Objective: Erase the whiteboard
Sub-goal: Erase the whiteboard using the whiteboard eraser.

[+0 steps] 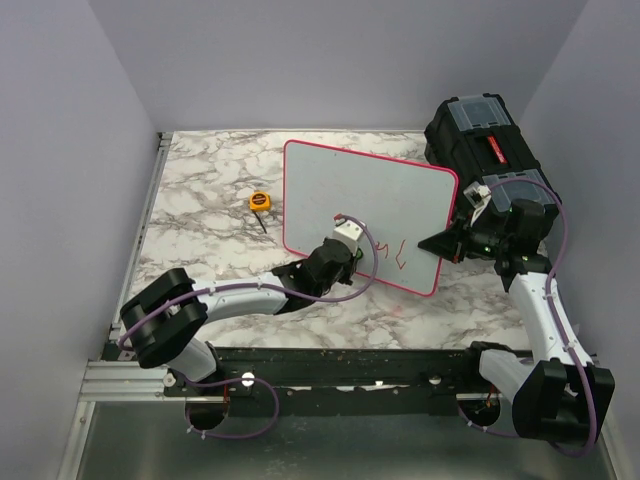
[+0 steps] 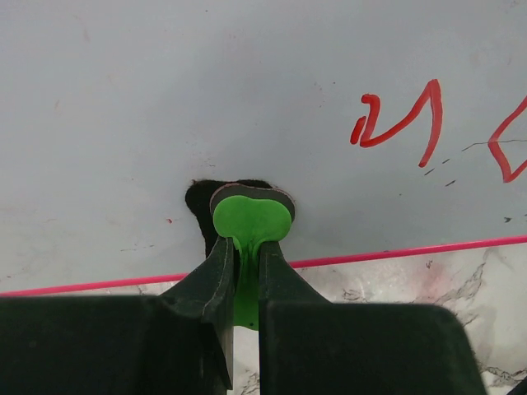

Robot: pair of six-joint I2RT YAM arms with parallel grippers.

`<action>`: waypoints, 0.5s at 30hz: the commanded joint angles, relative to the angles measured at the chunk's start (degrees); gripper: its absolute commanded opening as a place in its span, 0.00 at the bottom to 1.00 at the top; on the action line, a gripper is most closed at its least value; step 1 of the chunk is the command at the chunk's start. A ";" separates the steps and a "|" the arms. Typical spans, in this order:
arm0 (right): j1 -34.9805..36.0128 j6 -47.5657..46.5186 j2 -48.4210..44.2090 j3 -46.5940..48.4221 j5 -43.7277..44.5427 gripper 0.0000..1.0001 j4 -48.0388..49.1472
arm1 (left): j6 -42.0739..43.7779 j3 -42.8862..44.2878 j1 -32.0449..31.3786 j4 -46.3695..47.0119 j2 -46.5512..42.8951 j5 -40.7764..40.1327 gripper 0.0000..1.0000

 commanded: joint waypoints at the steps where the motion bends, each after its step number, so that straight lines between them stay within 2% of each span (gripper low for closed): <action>1: 0.21 -0.94 -1.86 0.56 -2.11 0.00 3.45 | 0.20 0.73 -0.37 0.92 1.34 -2.93 0.00; 10: 0.26 -0.84 -1.75 0.54 -2.11 0.00 3.47 | 5.01 9.41 -1.01 -1.18 0.54 -3.65 0.00; 15: 0.25 -0.83 -1.77 0.63 -2.27 0.00 3.45 | 2.93 4.43 -1.00 2.67 2.34 -1.29 0.00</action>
